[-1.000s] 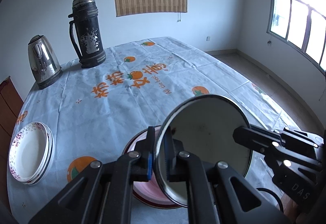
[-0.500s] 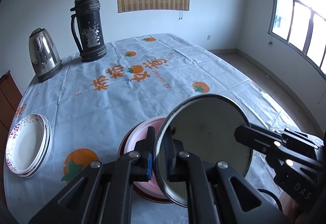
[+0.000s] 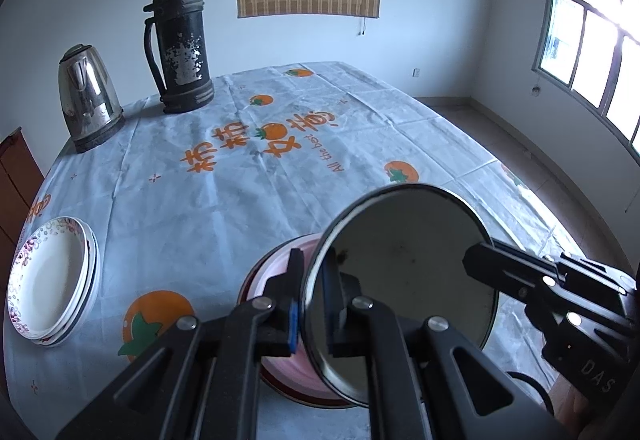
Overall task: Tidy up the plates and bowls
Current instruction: 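Lower the white enamel bowl into the steel pot onto the red bowl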
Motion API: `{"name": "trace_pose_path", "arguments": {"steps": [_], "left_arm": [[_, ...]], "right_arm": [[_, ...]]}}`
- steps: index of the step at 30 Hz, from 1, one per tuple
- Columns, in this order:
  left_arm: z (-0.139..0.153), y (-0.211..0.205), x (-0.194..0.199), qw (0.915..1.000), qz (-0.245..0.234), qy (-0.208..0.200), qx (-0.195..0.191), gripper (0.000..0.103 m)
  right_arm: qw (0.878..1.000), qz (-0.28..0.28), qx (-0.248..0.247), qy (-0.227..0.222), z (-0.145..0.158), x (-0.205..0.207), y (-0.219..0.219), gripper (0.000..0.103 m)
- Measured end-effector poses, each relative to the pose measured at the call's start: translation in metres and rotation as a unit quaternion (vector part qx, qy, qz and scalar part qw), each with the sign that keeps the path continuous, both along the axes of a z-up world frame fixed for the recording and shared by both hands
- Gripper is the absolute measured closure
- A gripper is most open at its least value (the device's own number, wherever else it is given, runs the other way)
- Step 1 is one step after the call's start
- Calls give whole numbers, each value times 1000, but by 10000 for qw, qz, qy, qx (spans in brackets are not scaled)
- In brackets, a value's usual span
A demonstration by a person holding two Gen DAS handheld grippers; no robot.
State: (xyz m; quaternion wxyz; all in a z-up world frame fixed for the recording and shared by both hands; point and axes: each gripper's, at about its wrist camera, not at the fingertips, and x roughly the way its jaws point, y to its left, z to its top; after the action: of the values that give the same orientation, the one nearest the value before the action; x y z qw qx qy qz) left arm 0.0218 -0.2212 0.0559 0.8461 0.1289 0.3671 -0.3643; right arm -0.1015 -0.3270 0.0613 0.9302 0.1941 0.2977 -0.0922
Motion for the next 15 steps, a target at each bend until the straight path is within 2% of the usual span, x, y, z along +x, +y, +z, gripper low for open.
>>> {"name": "trace_pose_path", "arguments": {"steps": [15], "left_arm": [[-13, 1, 15, 9996, 154, 192, 124, 95]], "right_arm": [[9998, 87, 142, 114, -10, 17, -5, 95]]}}
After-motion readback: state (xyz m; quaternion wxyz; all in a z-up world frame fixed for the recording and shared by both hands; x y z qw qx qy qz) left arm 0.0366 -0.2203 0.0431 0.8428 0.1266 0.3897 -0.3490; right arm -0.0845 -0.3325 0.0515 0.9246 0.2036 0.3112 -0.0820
